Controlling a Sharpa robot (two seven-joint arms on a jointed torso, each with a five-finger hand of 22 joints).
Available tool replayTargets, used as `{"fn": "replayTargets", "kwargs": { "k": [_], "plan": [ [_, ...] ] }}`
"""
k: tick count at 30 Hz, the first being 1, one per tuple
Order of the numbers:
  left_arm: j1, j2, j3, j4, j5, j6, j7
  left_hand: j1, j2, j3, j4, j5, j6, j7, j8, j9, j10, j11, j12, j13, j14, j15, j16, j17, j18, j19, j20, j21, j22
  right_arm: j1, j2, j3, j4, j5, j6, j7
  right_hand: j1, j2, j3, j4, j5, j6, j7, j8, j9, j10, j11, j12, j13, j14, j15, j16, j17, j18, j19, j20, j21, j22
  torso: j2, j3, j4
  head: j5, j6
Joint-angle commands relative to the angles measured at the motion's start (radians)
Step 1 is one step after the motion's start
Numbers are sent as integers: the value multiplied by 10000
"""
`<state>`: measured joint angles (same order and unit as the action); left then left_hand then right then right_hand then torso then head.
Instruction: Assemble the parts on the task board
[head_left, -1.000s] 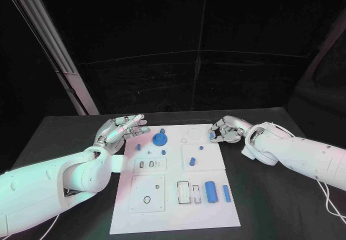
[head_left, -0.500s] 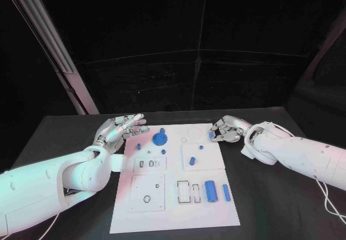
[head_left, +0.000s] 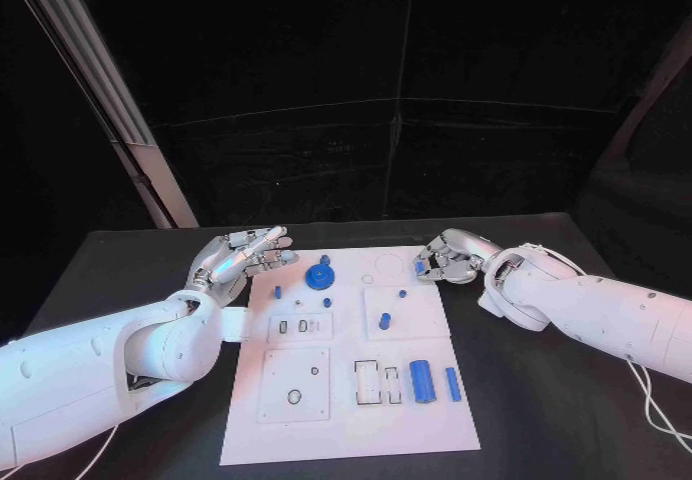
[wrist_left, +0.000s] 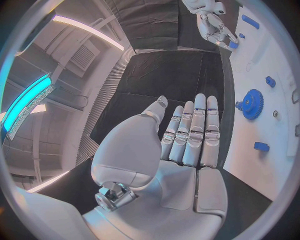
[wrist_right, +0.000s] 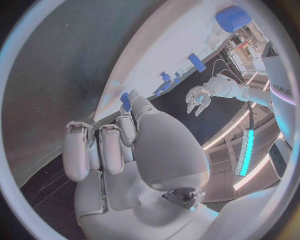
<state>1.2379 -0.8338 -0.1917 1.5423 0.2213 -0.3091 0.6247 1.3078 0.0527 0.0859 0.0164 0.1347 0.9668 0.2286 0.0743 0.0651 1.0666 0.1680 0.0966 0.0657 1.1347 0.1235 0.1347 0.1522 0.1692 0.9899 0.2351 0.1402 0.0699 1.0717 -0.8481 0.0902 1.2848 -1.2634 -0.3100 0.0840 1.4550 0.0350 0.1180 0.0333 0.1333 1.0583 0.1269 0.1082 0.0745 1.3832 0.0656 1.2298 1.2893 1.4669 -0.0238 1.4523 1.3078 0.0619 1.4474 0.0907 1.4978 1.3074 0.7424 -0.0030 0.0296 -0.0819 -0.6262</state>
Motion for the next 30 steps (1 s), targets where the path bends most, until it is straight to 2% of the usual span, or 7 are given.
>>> {"fn": "replayTargets", "kwargs": {
  "k": [1, 9, 17, 20, 24, 27, 30],
  "plan": [
    [11, -10, 7, 23, -72, 96, 33, 42, 73, 34, -7, 19, 58, -25, -33, -3, 53, 2, -38, -14, 57, -22, -45, 9, 147, 89, -6, -69, -15, 15, -58, 7, 344, -139, -800, -129, -45, 121, 98, 15, -31, 77, -7, 35, 29, 246, -268, 57, 6, 611, -71, 37, 483, -191, 8, -80, 33, 699, -1, -3, -5, 19, 7],
    [14, -19, 7, 58, -70, 69, 34, 42, 73, 34, -7, 19, 58, -25, -33, -3, 53, 2, -38, -14, 57, -22, -45, 9, 147, 89, -6, -69, -15, 25, -289, 13, 1531, -46, -1006, -712, -137, 89, 170, 0, -20, 153, -39, 45, 31, 229, -293, 4, -27, 606, -92, 20, 459, -187, -4, -101, 25, 679, -28, -57, 34, -9, 45],
    [19, -13, 8, 43, -44, 63, 44, 42, 73, 34, -7, 19, 58, -25, -33, -3, 53, 2, -38, -14, 57, -22, -45, 9, 147, 89, -6, -69, -15, 31, 149, 17, 2465, -189, -912, -1669, -252, 108, 230, 33, -27, 220, -61, 48, 32, 218, -311, -35, -52, 598, -108, -6, 419, -175, -37, -117, 4, 628, 13, -11, 41, 128, 60],
    [22, -14, 9, 27, -24, 60, 47, 42, 73, 34, -7, 19, 58, -25, -33, -3, 53, 2, -38, -14, 57, -22, -45, 9, 147, 89, -6, -69, -15, 31, 568, 18, 2564, -524, -698, -1936, -277, 113, 249, 39, -17, 229, -66, 43, 30, 196, -314, -81, -87, 591, -112, -25, 388, -166, -64, -121, -11, 587, 11, -14, 16, 248, -12],
    [26, -8, 10, 27, -9, 65, 56, 42, 73, 34, -7, 19, 58, -25, -33, -3, 53, 2, -38, -14, 57, -22, -45, 9, 147, 89, -6, -69, -15, 28, 1075, 11, 2497, -1081, -396, -2066, -319, 110, 262, 53, -14, 236, -68, 35, 27, 224, -317, -31, -44, 600, -116, -4, 429, -177, -32, -125, 6, 636, 7, -41, 48, 326, -70],
    [30, -22, 10, 25, -3, 56, 60, 42, 73, 34, -7, 19, 58, -25, -33, -3, 53, 2, -38, -14, 57, -22, -45, 9, 147, 89, -6, -69, -15, 19, 1466, -4, 2430, -1397, -270, -2137, -338, 114, 273, 59, -6, 241, -71, 31, 25, 229, -320, -26, -40, 600, -118, -5, 429, -179, -27, -128, 8, 644, 11, -14, 21, 429, -109],
    [32, -26, 10, 7, -1, 50, 60, 37, 74, 52, -14, 19, 58, -24, -35, -4, 54, 3, -43, -15, 60, -23, -54, 14, 146, 96, -7, -79, -15, -27, 1773, -15, 2419, -1733, -147, -2254, -377, 117, 304, 66, 40, 260, -82, 25, 23, 238, -328, -20, -32, 602, -125, -2, 437, -178, -28, -134, 7, 641, 9, -7, 27, 476, -162]
  ]
}}
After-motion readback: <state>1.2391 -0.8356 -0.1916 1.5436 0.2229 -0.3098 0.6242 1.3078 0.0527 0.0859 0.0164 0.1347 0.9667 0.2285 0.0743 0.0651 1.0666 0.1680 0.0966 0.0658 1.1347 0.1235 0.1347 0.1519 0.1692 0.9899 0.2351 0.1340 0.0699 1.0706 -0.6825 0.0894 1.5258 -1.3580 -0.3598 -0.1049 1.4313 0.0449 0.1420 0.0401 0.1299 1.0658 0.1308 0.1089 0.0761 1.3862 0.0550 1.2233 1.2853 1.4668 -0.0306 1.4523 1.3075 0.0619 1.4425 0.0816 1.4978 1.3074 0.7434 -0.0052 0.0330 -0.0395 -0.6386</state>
